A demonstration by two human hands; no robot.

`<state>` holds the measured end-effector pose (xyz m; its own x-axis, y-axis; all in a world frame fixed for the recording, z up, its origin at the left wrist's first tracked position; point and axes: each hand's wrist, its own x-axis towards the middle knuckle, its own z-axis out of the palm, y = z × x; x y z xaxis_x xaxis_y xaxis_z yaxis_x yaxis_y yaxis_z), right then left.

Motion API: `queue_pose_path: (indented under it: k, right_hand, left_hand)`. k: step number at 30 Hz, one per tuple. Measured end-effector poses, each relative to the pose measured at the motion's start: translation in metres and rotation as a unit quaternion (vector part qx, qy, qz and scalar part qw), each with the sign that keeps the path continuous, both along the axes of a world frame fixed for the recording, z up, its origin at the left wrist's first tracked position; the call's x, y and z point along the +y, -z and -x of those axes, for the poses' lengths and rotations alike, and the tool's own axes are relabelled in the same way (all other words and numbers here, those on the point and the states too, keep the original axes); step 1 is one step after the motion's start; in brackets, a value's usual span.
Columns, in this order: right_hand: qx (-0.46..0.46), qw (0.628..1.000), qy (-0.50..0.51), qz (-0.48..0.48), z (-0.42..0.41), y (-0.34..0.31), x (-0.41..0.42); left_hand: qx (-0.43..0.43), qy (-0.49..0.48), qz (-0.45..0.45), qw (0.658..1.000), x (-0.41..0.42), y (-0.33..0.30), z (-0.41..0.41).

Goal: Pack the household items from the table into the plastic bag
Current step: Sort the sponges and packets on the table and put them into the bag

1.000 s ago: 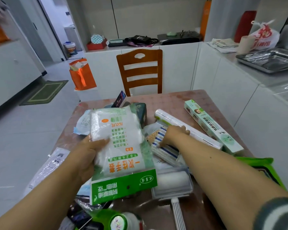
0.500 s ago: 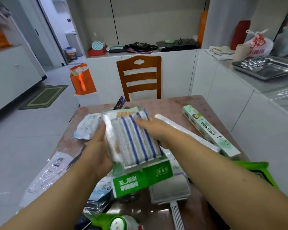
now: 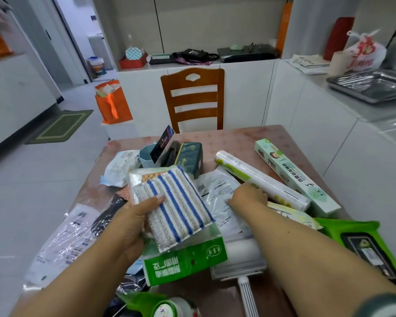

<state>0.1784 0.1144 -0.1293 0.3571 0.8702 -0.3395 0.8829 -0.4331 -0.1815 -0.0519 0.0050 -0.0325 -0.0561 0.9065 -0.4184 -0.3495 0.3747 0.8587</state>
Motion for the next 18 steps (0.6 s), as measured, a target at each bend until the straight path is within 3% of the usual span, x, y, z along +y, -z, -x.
queue_pose_path:
  k: [8, 13, 16, 18]
  right_hand:
    - [0.021, 0.998, 0.053, 0.019, 0.004, -0.001, 0.01]
    - [-0.028, 0.999, 0.02, 0.02, -0.002, 0.0, 0.006]
    - [-0.012, 0.999, 0.0, -0.03, 0.0, -0.003, 0.0]
    - [0.059, 0.993, -0.021, -0.097, 0.002, -0.009, -0.004]
  left_hand:
    - [-0.01, 0.006, -0.009, 1.0, -0.006, -0.006, 0.004]
    - [-0.009, -0.005, -0.003, 1.0, -0.011, -0.007, 0.003]
    - [0.002, -0.009, -0.004, 1.0, -0.014, -0.006, 0.004]
    - [0.009, -0.012, -0.008, 1.0, -0.015, -0.005, 0.004]
